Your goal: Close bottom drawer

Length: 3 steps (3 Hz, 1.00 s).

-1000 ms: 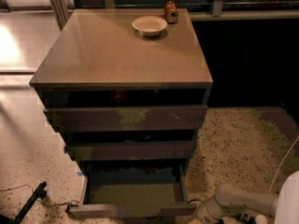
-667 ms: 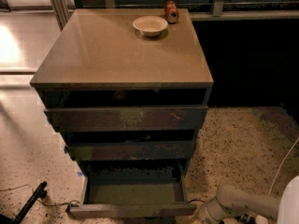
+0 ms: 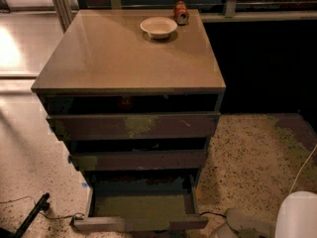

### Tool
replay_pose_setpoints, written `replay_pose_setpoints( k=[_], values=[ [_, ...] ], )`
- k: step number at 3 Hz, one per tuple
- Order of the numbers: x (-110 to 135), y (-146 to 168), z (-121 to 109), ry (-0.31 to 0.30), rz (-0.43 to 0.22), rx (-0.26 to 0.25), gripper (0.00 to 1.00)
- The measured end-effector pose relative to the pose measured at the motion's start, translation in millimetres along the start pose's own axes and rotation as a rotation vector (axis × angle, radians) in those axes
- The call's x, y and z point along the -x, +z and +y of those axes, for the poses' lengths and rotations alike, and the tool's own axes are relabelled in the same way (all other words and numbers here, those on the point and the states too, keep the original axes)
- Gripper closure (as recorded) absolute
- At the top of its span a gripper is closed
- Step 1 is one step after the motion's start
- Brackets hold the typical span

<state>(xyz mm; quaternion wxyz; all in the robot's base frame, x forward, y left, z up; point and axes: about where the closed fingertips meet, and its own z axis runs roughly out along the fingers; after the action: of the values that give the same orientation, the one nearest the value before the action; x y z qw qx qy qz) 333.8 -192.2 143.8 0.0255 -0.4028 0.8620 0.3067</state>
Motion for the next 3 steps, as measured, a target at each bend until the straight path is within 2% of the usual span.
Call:
replay_pose_setpoints(
  k=[1,2,3],
  values=[
    [-5,12,-1,0.018,-0.011,0.014,1.0],
    [-3,15,-5,0.039,-0.068,0.02,1.0],
    [19,13,-9,0.047,-0.171,-0.009,1.0]
  ],
)
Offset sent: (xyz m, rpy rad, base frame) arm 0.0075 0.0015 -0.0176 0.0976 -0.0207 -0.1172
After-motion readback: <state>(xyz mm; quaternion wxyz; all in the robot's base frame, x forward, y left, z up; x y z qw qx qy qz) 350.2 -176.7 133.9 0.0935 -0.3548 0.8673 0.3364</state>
